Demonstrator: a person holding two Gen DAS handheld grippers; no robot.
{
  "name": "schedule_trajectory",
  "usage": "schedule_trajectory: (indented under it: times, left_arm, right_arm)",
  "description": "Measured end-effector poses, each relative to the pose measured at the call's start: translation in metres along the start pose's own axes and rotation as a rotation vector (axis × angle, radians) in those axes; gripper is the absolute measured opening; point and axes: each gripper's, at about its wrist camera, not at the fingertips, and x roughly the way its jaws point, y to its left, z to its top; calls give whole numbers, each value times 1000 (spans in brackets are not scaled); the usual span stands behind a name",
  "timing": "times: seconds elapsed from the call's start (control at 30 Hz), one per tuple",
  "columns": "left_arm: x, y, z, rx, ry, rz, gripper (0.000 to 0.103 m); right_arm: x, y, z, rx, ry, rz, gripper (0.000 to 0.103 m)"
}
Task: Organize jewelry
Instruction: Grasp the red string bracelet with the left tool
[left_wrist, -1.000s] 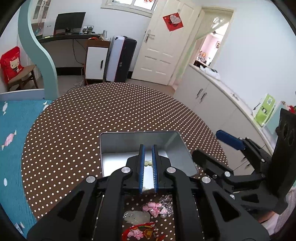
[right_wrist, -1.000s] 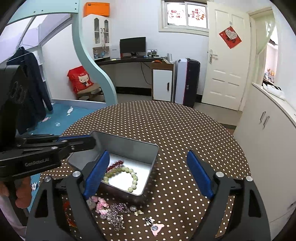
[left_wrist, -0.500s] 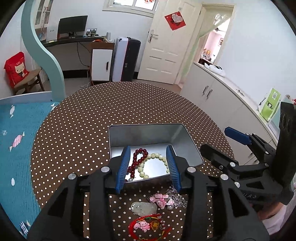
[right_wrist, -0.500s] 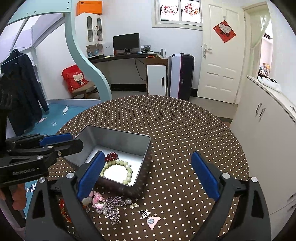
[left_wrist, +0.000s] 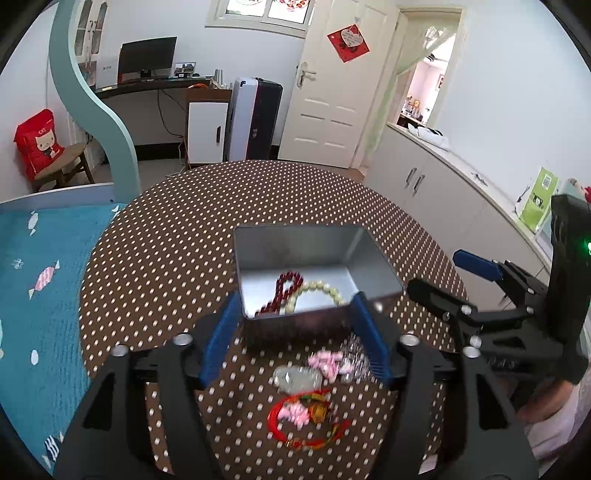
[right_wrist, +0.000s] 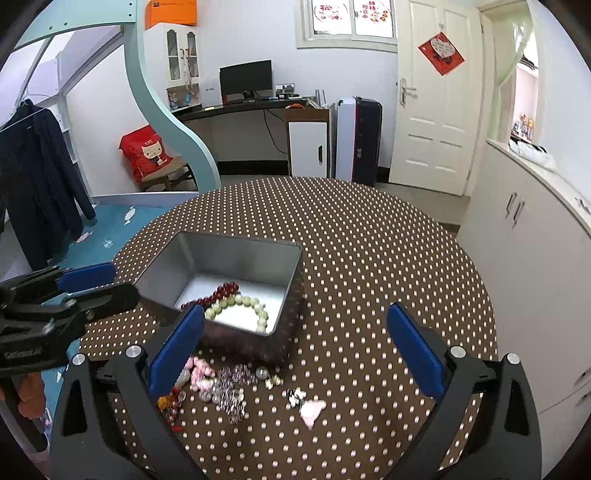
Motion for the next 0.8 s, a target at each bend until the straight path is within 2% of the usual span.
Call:
schedule_trajectory:
  times: [0.3, 0.47, 0.63, 0.7, 0.8]
  left_arm:
    - [-5, 9, -41, -1, 88, 50, 72]
    - [5, 9, -60, -23, 199, 6, 71]
    - [15, 7, -74, -37, 270, -18, 56]
    - [18, 6, -77, -32, 292, -18, 42]
    - [18, 4, -78, -7, 290, 15, 30]
  right_arm:
    - [-12, 5, -24, 22, 20, 52, 95]
    - [-9, 11, -34, 26, 57, 64, 95]
    - [-2, 15, -46, 26, 100, 69, 95]
    - [-1, 17, -48, 17, 110, 73, 95]
    - [-1, 20, -50, 9, 116, 74, 95]
